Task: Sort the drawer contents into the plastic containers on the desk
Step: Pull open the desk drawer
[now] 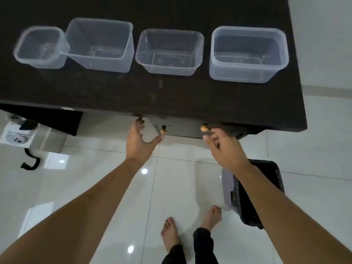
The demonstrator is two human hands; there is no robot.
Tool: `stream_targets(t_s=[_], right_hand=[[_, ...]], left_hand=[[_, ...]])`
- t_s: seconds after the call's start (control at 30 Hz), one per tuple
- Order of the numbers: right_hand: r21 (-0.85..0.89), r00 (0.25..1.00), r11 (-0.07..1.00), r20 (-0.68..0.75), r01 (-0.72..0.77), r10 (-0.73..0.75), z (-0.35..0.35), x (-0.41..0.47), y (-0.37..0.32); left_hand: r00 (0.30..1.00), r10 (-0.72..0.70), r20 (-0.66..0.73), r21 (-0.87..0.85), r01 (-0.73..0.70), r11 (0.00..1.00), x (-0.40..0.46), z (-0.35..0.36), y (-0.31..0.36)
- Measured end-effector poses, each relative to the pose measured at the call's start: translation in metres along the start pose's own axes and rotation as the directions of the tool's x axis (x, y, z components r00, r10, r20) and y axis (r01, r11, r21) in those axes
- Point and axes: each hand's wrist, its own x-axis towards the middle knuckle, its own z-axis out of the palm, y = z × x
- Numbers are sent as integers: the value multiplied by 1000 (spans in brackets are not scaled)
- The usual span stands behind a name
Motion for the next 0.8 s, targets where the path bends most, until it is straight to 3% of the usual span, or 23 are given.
stream_targets(t_s=[0.4, 0.8], right_hand=[[174, 953, 979, -298, 106, -50, 38, 25, 10], [95, 949, 984, -295, 148, -114, 41, 4, 13]], left_hand=[[993, 6, -120, -138, -23, 990, 42, 31, -10], [980, 130, -154, -148, -152, 977, 29, 29, -27]])
